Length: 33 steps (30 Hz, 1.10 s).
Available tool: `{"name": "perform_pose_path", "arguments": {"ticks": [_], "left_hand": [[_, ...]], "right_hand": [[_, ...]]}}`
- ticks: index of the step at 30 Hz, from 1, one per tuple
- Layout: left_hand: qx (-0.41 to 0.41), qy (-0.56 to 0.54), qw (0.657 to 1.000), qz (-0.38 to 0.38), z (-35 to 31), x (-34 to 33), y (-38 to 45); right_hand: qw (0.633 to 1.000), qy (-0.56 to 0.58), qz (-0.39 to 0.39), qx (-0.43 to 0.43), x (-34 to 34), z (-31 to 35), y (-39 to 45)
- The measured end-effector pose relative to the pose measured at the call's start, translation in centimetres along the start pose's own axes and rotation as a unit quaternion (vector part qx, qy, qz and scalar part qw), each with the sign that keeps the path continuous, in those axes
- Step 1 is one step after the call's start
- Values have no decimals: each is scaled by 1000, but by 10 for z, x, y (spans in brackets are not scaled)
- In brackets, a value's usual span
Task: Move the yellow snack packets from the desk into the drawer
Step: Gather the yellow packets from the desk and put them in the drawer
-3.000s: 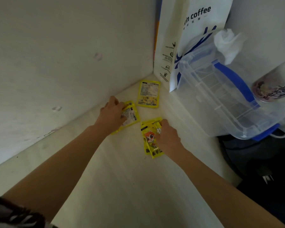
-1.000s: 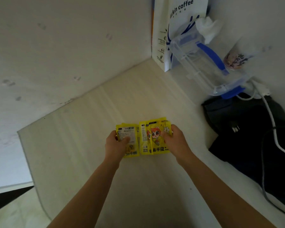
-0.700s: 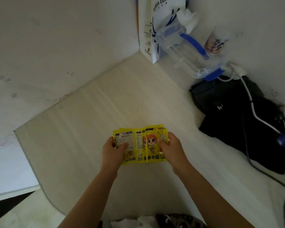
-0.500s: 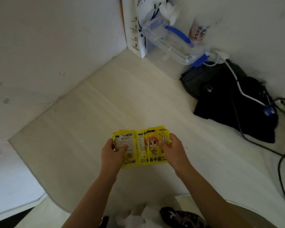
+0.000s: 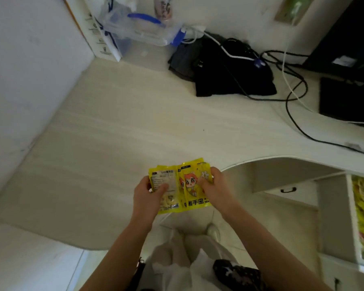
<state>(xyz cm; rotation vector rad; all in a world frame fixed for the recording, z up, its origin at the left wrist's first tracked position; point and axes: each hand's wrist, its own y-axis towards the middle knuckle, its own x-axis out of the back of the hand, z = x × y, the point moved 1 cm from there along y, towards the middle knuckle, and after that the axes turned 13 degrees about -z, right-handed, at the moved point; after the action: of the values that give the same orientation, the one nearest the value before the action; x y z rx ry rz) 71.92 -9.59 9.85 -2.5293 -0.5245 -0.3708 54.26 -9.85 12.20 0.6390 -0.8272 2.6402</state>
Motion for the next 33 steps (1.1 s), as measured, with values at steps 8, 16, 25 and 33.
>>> {"name": "perform_pose_path", "arguments": {"ticks": [8, 16, 25, 33], "left_hand": [[-87, 79, 987, 112, 4, -46, -67], [-105, 105, 968, 203, 31, -93, -177], [-111, 125, 951, 259, 93, -151, -323], [-111, 170, 925, 320, 125, -202, -409]], "right_hand": [[991, 40, -113, -53, 71, -78, -47], [970, 106, -193, -105, 150, -175, -117], [938, 170, -262, -148, 246, -302, -205], [903, 211, -313, -207, 309, -376, -248]]}}
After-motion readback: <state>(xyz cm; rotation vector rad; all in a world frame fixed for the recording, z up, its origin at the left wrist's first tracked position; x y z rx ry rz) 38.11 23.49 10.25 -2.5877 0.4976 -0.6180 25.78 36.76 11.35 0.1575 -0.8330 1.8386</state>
